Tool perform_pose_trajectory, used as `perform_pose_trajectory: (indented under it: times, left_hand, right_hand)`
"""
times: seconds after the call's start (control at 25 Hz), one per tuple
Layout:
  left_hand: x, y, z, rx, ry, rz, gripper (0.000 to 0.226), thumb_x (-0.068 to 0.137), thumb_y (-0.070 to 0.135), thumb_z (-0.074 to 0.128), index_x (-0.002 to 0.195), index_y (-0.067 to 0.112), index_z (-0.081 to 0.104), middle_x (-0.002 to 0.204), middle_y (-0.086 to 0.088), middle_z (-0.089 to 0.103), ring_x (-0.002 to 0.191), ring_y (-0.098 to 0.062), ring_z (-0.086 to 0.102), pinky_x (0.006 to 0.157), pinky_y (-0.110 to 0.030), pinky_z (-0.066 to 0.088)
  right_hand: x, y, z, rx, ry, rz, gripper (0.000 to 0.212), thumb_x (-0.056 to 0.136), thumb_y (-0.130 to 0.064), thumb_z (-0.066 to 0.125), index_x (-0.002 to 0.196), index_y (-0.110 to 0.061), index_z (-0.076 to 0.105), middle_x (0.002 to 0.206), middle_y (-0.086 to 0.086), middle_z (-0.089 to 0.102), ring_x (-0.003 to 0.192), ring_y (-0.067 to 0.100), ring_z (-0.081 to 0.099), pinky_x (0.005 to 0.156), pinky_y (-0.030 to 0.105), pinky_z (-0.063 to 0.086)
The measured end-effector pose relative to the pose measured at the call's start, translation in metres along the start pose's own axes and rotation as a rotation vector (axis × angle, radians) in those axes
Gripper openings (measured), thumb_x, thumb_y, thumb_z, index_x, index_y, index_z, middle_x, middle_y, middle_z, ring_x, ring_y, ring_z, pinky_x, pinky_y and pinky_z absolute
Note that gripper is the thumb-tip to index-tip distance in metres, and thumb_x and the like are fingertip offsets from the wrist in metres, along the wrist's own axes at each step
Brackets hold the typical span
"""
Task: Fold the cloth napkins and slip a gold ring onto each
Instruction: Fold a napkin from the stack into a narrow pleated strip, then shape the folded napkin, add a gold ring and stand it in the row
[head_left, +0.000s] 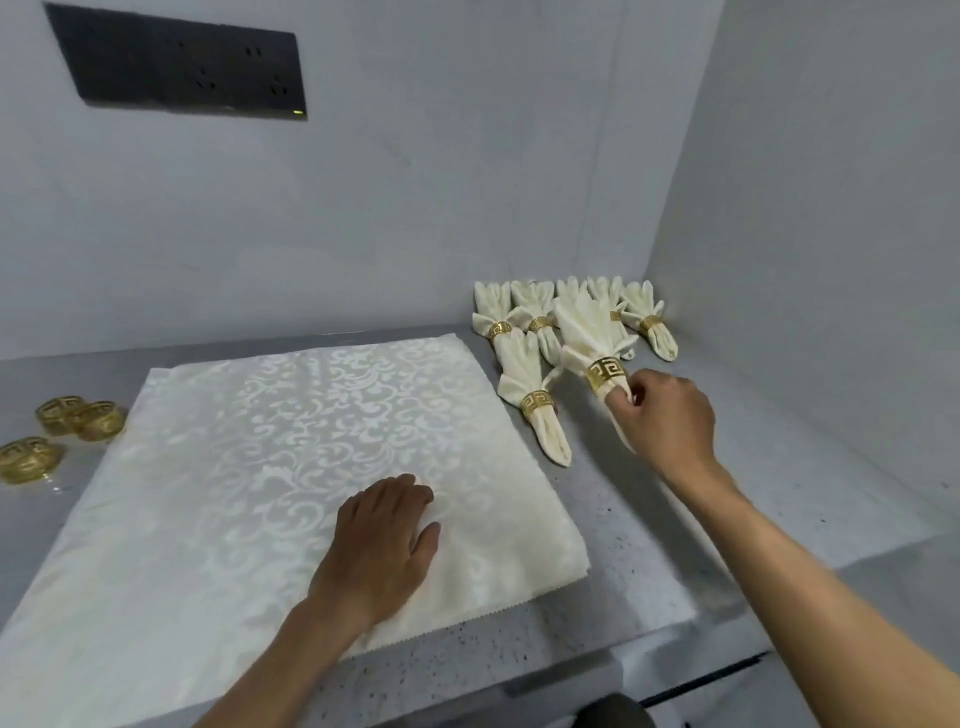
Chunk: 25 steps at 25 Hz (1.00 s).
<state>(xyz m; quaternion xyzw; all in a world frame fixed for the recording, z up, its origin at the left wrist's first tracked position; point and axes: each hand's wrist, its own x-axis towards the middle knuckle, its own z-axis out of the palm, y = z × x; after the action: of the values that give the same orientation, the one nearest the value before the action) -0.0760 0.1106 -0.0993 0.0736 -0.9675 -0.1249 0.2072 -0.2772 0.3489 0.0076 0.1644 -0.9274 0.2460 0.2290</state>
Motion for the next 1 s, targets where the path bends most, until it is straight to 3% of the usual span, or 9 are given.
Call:
perform_pose_trajectory:
  times: [0.08, 0.36, 0.52, 0.6, 0.68, 0.76, 0.84, 0.92, 1.0]
  left_hand:
    - [0.0, 0.0, 0.001, -0.003, 0.002, 0.0, 0.048, 0.091, 0.05, 0.028, 0.119, 0.025, 0.058, 0.127, 0.007, 0.055, 0.12, -0.007, 0.034, 0.099, -0.03, 0.025]
    - [0.002, -0.004, 0.004, 0.018, 0.012, 0.019, 0.038, 0.091, 0.05, 0.03, 0.114, 0.031, 0.052, 0.124, 0.014, 0.05, 0.121, -0.008, 0.039, 0.093, -0.02, 0.014]
    - [0.002, -0.004, 0.0, 0.034, -0.023, -0.023, 0.044, 0.09, 0.052, 0.028, 0.119, 0.029, 0.053, 0.129, 0.011, 0.049, 0.125, -0.012, 0.04, 0.097, -0.025, 0.021]
    - [0.003, 0.001, -0.006, -0.007, -0.068, -0.02, 0.048, 0.091, 0.051, 0.03, 0.121, 0.025, 0.056, 0.131, 0.006, 0.051, 0.126, -0.015, 0.042, 0.103, -0.03, 0.025]
    - [0.008, 0.002, -0.017, -0.268, -0.099, -0.134, 0.039, 0.095, 0.044, 0.043, 0.119, 0.021, 0.064, 0.131, 0.004, 0.057, 0.127, -0.016, 0.046, 0.109, -0.035, 0.031]
    - [0.008, -0.009, -0.041, -0.528, 0.012, -0.315, 0.018, 0.095, 0.029, 0.058, 0.107, 0.022, 0.07, 0.118, 0.008, 0.066, 0.119, -0.012, 0.054, 0.104, -0.033, 0.041]
    - [-0.018, -0.039, -0.07, -0.462, 0.031, -0.344, 0.007, 0.09, 0.027, 0.066, 0.095, 0.029, 0.071, 0.105, 0.017, 0.068, 0.108, -0.005, 0.058, 0.094, -0.023, 0.046]
    - [-0.061, -0.073, -0.099, -0.372, -0.168, -0.263, 0.009, 0.084, 0.038, 0.074, 0.091, 0.036, 0.07, 0.111, 0.023, 0.065, 0.112, 0.003, 0.052, 0.095, -0.018, 0.043]
    - [-0.097, -0.095, -0.117, -0.356, -0.351, -0.22, 0.02, 0.077, 0.048, 0.078, 0.092, 0.039, 0.069, 0.126, 0.028, 0.057, 0.124, 0.008, 0.041, 0.104, -0.019, 0.034]
  right_hand:
    - [0.024, 0.011, 0.023, -0.009, -0.008, 0.03, 0.038, 0.089, -0.035, 0.058, 0.058, -0.013, 0.05, 0.051, -0.003, 0.044, 0.049, 0.019, 0.04, 0.046, 0.027, 0.019]
    - [0.044, 0.037, 0.097, -0.162, -0.162, 0.077, 0.037, 0.091, -0.046, 0.05, 0.071, -0.015, 0.06, 0.074, 0.008, 0.064, 0.064, 0.026, 0.054, 0.055, 0.031, 0.037]
    - [0.05, 0.035, 0.096, -0.174, -0.213, 0.099, 0.042, 0.089, -0.056, 0.048, 0.079, -0.017, 0.06, 0.084, 0.01, 0.066, 0.074, 0.03, 0.057, 0.061, 0.032, 0.04]
    - [0.033, 0.017, 0.08, -0.152, -0.139, 0.124, 0.044, 0.09, -0.056, 0.046, 0.085, -0.015, 0.061, 0.089, 0.012, 0.067, 0.08, 0.035, 0.059, 0.064, 0.035, 0.043]
    - [-0.01, -0.015, 0.063, -0.012, -0.025, 0.029, 0.028, 0.093, -0.039, 0.052, 0.089, -0.013, 0.063, 0.089, 0.013, 0.066, 0.079, 0.036, 0.059, 0.063, 0.035, 0.039]
    - [-0.064, -0.053, 0.05, 0.216, -0.03, -0.139, 0.012, 0.092, -0.026, 0.058, 0.09, -0.018, 0.067, 0.084, 0.005, 0.068, 0.072, 0.028, 0.059, 0.06, 0.033, 0.039]
    - [-0.114, -0.087, 0.046, 0.405, -0.247, -0.408, 0.008, 0.091, -0.028, 0.064, 0.094, -0.025, 0.069, 0.087, -0.007, 0.069, 0.074, 0.015, 0.062, 0.065, 0.032, 0.046]
    - [-0.146, -0.108, 0.053, 0.47, -0.549, -0.663, 0.021, 0.088, -0.045, 0.066, 0.102, -0.03, 0.071, 0.103, -0.016, 0.068, 0.09, 0.007, 0.061, 0.08, 0.028, 0.047]
    - [-0.15, -0.112, 0.071, 0.425, -0.62, -0.805, 0.034, 0.083, -0.058, 0.066, 0.1, -0.031, 0.074, 0.108, -0.019, 0.066, 0.094, 0.007, 0.059, 0.084, 0.03, 0.047]
